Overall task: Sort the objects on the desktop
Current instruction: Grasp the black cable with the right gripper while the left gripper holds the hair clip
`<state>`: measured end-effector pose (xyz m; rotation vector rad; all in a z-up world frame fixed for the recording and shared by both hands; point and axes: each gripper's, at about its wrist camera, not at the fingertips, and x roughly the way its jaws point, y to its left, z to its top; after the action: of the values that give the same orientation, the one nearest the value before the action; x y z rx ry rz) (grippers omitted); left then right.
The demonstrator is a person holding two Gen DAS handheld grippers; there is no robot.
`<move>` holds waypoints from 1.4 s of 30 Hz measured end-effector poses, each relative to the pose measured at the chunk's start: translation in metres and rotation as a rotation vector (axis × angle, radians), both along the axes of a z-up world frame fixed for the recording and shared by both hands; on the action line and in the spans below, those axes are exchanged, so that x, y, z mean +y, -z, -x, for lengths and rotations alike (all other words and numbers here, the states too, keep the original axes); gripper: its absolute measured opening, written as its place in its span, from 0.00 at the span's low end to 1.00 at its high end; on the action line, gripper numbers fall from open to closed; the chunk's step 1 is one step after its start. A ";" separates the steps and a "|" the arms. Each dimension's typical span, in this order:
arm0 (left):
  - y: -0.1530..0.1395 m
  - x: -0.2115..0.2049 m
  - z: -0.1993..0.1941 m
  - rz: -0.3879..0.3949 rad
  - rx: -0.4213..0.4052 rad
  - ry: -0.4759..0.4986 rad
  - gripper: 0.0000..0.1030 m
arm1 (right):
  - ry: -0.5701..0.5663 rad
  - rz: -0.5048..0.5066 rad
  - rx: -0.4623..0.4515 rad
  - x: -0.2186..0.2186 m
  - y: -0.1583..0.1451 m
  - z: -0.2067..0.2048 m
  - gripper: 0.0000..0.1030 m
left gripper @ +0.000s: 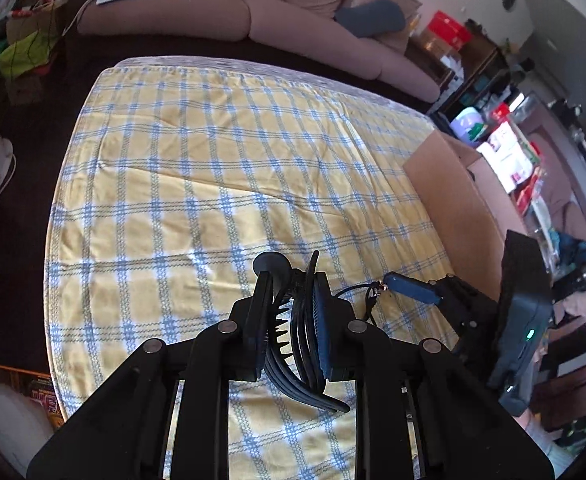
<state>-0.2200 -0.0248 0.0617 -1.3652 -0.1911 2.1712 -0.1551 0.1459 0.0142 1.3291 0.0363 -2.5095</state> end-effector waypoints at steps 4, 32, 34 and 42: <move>0.000 -0.002 0.000 -0.029 -0.009 -0.007 0.18 | -0.087 -0.157 0.044 -0.024 0.001 -0.006 0.64; -0.092 0.091 -0.044 -0.223 0.062 0.132 0.18 | 0.170 0.329 0.127 0.129 -0.137 -0.059 0.49; -0.093 0.076 -0.045 -0.215 0.066 0.101 0.18 | 0.162 0.338 0.115 0.125 -0.130 -0.056 0.73; -0.069 0.008 -0.050 -0.151 0.054 -0.004 0.18 | 0.053 0.228 0.016 0.049 -0.068 -0.021 0.73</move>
<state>-0.1698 -0.0164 0.1308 -1.2217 -0.3301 2.1469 -0.1346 0.1953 0.0818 1.2320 -0.2765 -2.4793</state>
